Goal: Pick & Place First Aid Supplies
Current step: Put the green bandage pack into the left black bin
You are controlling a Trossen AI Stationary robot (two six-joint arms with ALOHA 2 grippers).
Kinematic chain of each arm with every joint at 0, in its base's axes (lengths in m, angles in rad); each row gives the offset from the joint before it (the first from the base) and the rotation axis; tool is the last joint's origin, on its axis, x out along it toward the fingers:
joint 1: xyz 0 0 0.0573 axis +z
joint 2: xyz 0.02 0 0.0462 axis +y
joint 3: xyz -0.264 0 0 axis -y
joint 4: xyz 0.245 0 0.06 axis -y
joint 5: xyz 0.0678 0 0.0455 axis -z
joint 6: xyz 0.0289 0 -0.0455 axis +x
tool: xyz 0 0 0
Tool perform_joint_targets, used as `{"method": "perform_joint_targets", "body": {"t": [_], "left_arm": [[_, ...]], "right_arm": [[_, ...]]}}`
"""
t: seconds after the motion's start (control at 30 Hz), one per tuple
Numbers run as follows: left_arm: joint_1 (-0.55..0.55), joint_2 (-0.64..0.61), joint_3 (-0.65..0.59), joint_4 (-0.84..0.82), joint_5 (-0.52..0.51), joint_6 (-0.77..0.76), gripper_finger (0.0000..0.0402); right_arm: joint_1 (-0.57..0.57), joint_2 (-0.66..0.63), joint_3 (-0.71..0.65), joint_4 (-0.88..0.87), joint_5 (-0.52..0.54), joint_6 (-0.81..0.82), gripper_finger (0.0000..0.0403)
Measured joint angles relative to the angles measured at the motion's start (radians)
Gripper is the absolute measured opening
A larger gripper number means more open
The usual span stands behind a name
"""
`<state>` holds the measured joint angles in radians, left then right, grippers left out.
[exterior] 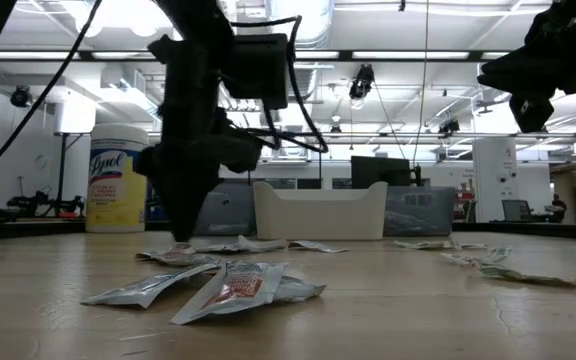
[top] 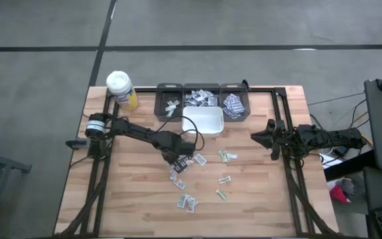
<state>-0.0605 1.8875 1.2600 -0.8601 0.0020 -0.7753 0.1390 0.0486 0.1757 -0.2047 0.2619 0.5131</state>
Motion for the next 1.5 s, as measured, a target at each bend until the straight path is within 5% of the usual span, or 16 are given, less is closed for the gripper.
{"method": "perform_joint_targets", "body": {"t": [0.5, 0.7, 0.87, 0.97, 1.13, 1.5], "left_arm": [[-0.001, -0.157, 0.076, -0.051, -0.135, 0.110, 0.0000], [0.005, -0.283, 0.126, 0.059, -0.468, 0.325, 0.0000], [0.067, -0.341, 0.152, 0.058, -0.780, 0.254, 0.0000], [0.131, -0.356, 0.156, 0.069, -0.844, 0.217, 0.0000], [0.272, -0.345, 0.154, 0.097, -0.808, 0.187, 0.0000], [0.562, -0.222, 0.111, 0.094, -0.500, 0.202, 0.0000]], "right_arm": [[0.000, 0.000, 0.000, 0.000, 0.000, 0.000, 0.0063], [0.000, 0.000, 0.000, 0.000, 0.000, 0.000, 0.0063], [0.000, 0.000, 0.000, 0.000, 0.000, 0.000, 0.0063], [0.000, 0.000, 0.000, 0.000, 0.000, 0.000, 0.0063], [0.000, 0.000, 0.000, 0.000, 0.000, 0.000, 0.0063], [0.000, 0.000, 0.000, 0.000, 0.000, 0.000, 0.0063]]}}
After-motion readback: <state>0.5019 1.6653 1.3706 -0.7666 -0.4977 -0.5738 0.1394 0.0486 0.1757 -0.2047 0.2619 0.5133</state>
